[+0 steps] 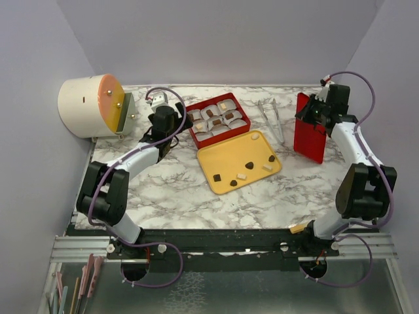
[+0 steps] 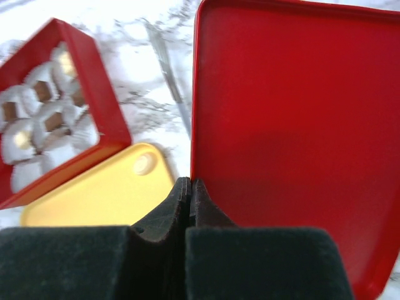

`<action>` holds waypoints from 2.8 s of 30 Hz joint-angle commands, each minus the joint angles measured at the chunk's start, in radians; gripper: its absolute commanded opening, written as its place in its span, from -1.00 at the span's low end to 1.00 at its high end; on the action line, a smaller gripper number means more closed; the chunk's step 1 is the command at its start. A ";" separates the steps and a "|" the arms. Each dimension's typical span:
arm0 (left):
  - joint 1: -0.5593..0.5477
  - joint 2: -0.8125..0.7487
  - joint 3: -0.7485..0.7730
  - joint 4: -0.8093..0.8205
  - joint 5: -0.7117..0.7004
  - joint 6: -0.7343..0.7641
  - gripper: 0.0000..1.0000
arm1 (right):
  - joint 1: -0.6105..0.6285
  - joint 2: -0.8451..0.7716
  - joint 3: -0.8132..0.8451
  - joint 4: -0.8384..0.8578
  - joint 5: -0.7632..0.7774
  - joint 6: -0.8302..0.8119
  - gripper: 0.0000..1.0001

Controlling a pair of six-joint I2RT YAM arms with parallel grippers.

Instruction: Pack the chocolate

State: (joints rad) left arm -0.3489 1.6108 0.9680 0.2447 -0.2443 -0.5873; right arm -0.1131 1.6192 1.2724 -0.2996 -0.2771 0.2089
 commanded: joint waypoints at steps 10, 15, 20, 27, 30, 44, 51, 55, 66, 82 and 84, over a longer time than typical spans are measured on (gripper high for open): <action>-0.009 -0.105 0.006 0.021 0.146 -0.062 0.79 | 0.047 -0.213 -0.030 0.175 -0.265 0.142 -0.99; -0.013 -0.101 0.033 0.051 0.231 -0.099 0.80 | 0.054 -0.272 -0.079 0.333 -0.387 0.276 -0.99; -0.015 -0.076 0.072 0.103 0.338 -0.137 0.82 | 0.071 -0.304 -0.125 0.541 -0.492 0.438 -1.00; -0.016 -0.039 0.114 0.170 0.429 -0.189 0.83 | 0.092 -0.306 -0.212 0.932 -0.591 0.738 -1.00; -0.016 -0.013 0.121 0.209 0.473 -0.221 0.83 | 0.108 -0.285 -0.241 1.129 -0.606 0.883 -0.99; -0.001 0.140 0.152 0.530 0.654 -0.428 0.85 | 0.203 0.014 -0.268 2.056 -0.471 1.557 -0.99; 0.017 0.274 0.149 0.879 0.734 -0.676 0.85 | 0.267 0.057 -0.216 2.056 -0.469 1.543 -0.99; 0.023 0.375 0.163 1.085 0.756 -0.831 0.81 | 0.302 0.079 -0.171 2.056 -0.457 1.545 -0.99; 0.027 0.594 0.273 1.509 0.779 -1.179 0.79 | 0.391 0.145 -0.081 2.056 -0.424 1.534 -1.00; 0.030 0.608 0.380 1.521 0.900 -1.219 0.80 | 0.449 0.241 0.026 2.058 -0.397 1.542 -1.00; 0.029 0.603 0.377 1.523 0.908 -1.223 0.78 | 0.449 0.247 0.032 2.058 -0.392 1.545 -1.00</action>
State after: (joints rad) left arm -0.3260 2.2223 1.3258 1.4799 0.6159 -1.7943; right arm 0.3283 1.8526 1.2613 1.4811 -0.7177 1.7466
